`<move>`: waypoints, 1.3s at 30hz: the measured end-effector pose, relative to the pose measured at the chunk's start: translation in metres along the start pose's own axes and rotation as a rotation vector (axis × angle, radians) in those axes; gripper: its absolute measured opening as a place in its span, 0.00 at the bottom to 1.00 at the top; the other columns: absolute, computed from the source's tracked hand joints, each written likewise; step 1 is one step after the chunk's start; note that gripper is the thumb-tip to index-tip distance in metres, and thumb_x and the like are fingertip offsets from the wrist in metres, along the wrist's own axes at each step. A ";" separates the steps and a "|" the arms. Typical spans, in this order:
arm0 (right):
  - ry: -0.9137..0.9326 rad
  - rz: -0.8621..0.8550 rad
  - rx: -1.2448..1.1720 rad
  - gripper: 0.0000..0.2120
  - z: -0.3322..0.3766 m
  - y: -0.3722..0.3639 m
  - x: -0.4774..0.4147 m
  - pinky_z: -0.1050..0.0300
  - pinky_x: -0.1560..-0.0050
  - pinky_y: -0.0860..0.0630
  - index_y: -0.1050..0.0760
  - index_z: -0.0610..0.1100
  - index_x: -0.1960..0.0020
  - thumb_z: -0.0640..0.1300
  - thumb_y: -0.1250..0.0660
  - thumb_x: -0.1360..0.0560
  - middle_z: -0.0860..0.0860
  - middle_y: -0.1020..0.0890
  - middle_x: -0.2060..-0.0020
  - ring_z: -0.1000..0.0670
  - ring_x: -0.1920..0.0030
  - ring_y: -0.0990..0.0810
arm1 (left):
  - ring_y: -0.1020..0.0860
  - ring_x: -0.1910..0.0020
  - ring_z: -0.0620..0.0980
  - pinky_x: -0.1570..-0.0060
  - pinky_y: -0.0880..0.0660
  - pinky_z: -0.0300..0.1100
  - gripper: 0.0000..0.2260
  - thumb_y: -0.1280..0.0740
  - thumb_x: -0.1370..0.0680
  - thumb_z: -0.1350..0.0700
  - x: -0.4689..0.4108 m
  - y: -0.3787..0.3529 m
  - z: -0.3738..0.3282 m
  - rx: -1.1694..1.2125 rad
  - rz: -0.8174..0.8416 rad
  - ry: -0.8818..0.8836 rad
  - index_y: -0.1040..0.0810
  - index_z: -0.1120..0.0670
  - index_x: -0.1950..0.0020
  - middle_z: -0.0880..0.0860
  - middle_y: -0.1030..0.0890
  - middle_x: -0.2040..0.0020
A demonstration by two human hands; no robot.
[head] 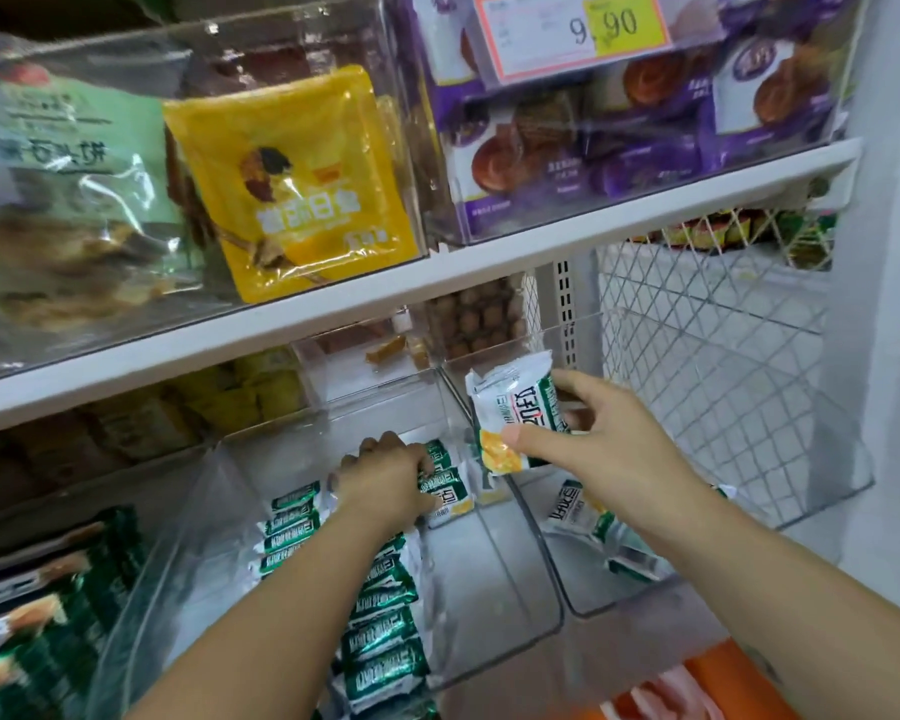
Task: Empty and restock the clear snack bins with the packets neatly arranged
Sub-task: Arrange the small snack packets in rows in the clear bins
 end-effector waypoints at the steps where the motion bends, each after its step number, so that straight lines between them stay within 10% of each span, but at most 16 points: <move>1: 0.012 0.000 0.034 0.27 0.002 0.000 0.001 0.79 0.61 0.30 0.27 0.54 0.36 0.48 0.24 0.32 0.61 0.19 0.48 0.67 0.50 0.24 | 0.31 0.38 0.54 0.39 0.32 0.48 0.20 0.29 0.27 0.43 0.003 0.006 0.001 0.060 -0.001 0.000 0.27 0.42 0.37 0.52 0.29 0.38; 8: 0.242 0.120 0.342 0.38 0.026 -0.007 0.009 0.68 0.45 0.28 0.34 0.58 0.30 0.47 0.22 0.36 0.61 0.25 0.43 0.59 0.44 0.25 | 0.23 0.43 0.38 0.50 0.28 0.30 0.18 0.31 0.30 0.39 0.087 0.100 0.007 1.044 -0.293 -0.223 0.26 0.40 0.42 0.37 0.20 0.46; 13: 0.295 0.234 0.463 0.47 0.028 -0.023 0.016 0.58 0.42 0.27 0.47 0.60 0.26 0.51 0.22 0.35 0.57 0.26 0.43 0.56 0.40 0.29 | 0.40 0.31 0.31 0.32 0.39 0.32 0.38 0.28 0.33 0.36 0.123 0.128 -0.006 0.522 -0.155 -0.490 0.46 0.32 0.29 0.32 0.38 0.29; 19: 0.269 0.284 0.421 0.52 0.031 -0.028 0.023 0.65 0.52 0.23 0.53 0.61 0.26 0.51 0.22 0.37 0.59 0.26 0.45 0.60 0.48 0.24 | 0.24 0.44 0.48 0.45 0.27 0.47 0.44 0.27 0.29 0.47 0.121 0.134 -0.018 0.093 -0.148 -0.525 0.53 0.40 0.23 0.48 0.23 0.38; 26: 0.310 0.278 0.442 0.50 0.021 -0.035 0.029 0.63 0.45 0.26 0.51 0.59 0.26 0.51 0.21 0.36 0.65 0.31 0.47 0.60 0.44 0.27 | 0.22 0.55 0.48 0.54 0.24 0.48 0.33 0.27 0.30 0.45 0.123 0.124 -0.016 0.088 -0.066 -0.467 0.48 0.40 0.37 0.48 0.22 0.41; 34: 0.384 0.293 0.500 0.26 0.013 -0.029 0.029 0.59 0.48 0.26 0.36 0.56 0.46 0.60 0.26 0.35 0.62 0.26 0.49 0.61 0.48 0.27 | 0.29 0.68 0.39 0.71 0.37 0.35 0.20 0.27 0.31 0.47 0.114 0.099 -0.007 0.216 -0.081 -0.435 0.35 0.46 0.48 0.43 0.29 0.65; 39: 0.317 0.131 0.382 0.20 0.007 -0.009 0.018 0.68 0.43 0.30 0.32 0.61 0.46 0.59 0.27 0.33 0.66 0.25 0.47 0.67 0.44 0.28 | 0.24 0.62 0.44 0.58 0.27 0.43 0.20 0.27 0.29 0.53 0.090 0.071 0.013 0.672 -0.135 -0.127 0.35 0.44 0.45 0.42 0.26 0.50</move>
Point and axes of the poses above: each hand's wrist, its own x-axis away from the middle knuckle, its own y-axis out of the back of the hand, z = x × y, the point moved 1 cm from there along -x, towards the middle knuckle
